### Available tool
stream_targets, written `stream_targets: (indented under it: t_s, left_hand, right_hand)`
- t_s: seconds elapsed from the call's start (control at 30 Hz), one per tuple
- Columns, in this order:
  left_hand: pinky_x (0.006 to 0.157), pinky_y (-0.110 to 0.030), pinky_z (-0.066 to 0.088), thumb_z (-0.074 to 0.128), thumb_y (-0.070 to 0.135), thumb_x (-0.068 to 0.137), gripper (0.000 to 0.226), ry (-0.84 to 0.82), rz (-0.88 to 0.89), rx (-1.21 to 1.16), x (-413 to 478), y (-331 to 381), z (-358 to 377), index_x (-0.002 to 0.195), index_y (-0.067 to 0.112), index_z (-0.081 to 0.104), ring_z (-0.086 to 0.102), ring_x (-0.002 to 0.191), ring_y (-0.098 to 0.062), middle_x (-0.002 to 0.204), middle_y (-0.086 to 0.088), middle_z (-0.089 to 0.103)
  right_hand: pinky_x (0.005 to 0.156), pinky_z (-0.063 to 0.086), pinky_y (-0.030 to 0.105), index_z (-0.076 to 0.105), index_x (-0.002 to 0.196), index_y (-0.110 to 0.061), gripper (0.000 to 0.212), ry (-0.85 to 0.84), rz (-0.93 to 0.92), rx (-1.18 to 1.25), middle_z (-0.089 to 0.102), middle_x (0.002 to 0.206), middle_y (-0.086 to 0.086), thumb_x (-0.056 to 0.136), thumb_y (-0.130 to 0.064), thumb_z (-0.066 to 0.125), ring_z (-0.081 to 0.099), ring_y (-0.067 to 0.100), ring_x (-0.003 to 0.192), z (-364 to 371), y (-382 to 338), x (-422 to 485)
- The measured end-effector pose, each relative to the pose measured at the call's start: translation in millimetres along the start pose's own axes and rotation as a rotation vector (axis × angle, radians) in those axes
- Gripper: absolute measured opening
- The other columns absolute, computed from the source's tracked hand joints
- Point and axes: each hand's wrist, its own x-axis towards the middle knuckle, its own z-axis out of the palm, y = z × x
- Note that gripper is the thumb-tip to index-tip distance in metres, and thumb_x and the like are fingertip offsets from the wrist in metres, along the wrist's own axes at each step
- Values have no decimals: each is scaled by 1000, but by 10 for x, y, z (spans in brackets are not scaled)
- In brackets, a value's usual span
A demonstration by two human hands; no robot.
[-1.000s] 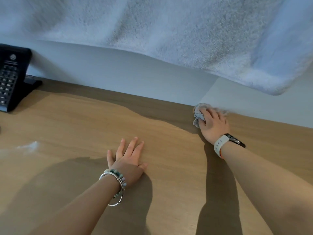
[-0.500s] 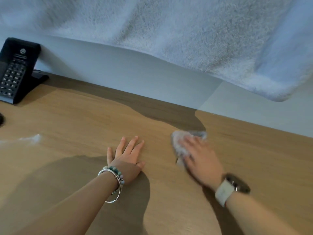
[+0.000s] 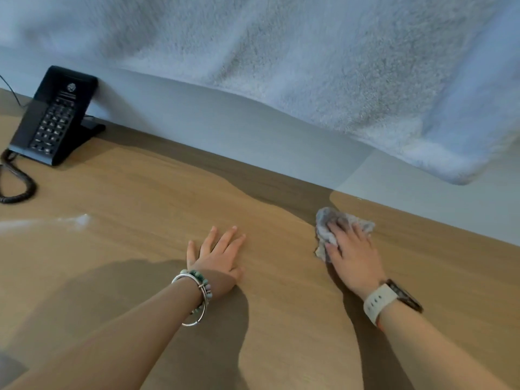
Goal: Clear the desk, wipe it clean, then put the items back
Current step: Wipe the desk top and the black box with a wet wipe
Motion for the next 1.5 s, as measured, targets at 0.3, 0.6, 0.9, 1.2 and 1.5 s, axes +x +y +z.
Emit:
stream_targets:
  t_s: [0.3, 0.6, 0.9, 1.2, 1.5]
  left_hand:
    - [114, -47, -4, 27, 39, 98, 57, 75, 63, 33, -79, -40, 42, 149, 32, 3, -13, 144, -13, 155, 18, -9]
    - [116, -44, 2, -13, 57, 62, 93, 66, 106, 268, -70, -887, -296, 149, 26, -3, -15, 144, -20, 157, 7, -14]
    - [113, -51, -5, 1, 75, 73, 84, -23, 82, 227, 137, -1093, -307, 146, 37, -13, -21, 142, -19, 154, 15, -21]
    - [114, -42, 6, -11, 72, 56, 95, 19, 111, 255, 178, -1140, -396, 146, 43, -3, -3, 145, -18, 155, 20, -6]
    - [115, -51, 1, 19, 63, 92, 65, -15, -78, 179, 430, -1153, -564, 147, 40, -7, -17, 143, -26, 156, 9, -18]
  right_hand:
    - [109, 30, 32, 53, 128, -35, 47, -74, -313, -4, 51, 137, -12, 84, -42, 38, 51, 17, 126, 239, -882, -740]
    - [117, 4, 32, 27, 146, -29, 53, 26, -99, 27, 21, 156, -5, 95, -39, 28, 20, 23, 144, 397, -1168, -581]
    - [118, 10, 42, 15, 150, -26, 57, 47, 395, -10, 9, 159, -2, 97, -46, 17, 7, 24, 146, 204, -738, -218]
    - [102, 36, 38, 42, 128, -26, 49, 87, -324, -101, 61, 126, 0, 80, -35, 41, 57, 26, 116, 415, -1552, -549]
    - [116, 12, 49, 39, 139, -21, 54, 59, -82, -8, 38, 147, 3, 88, -33, 28, 33, 31, 137, 463, -1635, -220]
